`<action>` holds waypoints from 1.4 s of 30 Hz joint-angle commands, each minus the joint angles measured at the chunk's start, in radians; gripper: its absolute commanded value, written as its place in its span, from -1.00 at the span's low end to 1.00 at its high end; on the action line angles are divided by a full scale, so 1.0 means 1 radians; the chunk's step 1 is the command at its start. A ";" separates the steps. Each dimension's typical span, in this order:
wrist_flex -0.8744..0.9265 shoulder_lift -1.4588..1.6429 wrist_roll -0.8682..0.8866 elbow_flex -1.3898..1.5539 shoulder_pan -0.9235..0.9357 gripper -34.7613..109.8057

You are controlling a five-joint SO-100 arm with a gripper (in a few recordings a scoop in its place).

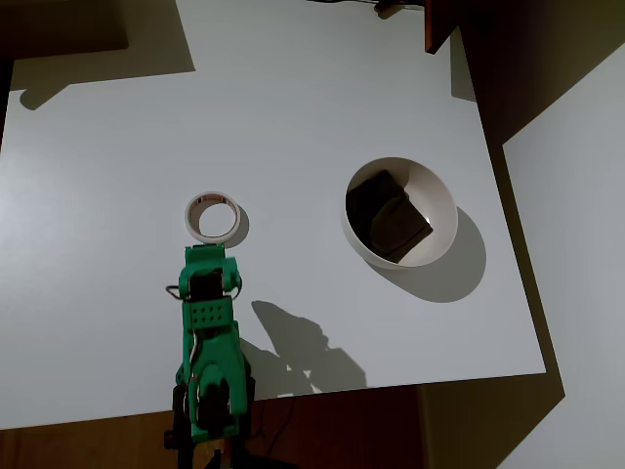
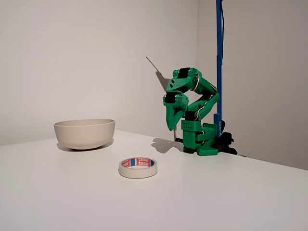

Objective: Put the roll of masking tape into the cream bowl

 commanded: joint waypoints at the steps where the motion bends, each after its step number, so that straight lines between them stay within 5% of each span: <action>1: 0.003 -0.207 0.009 -0.198 0.029 -0.64; 11: -0.074 -0.683 -0.021 -0.431 0.146 -0.60; 17: -0.133 -0.752 0.020 -0.431 0.117 -0.36; 42: -0.255 -1.014 0.069 -0.466 0.072 -0.35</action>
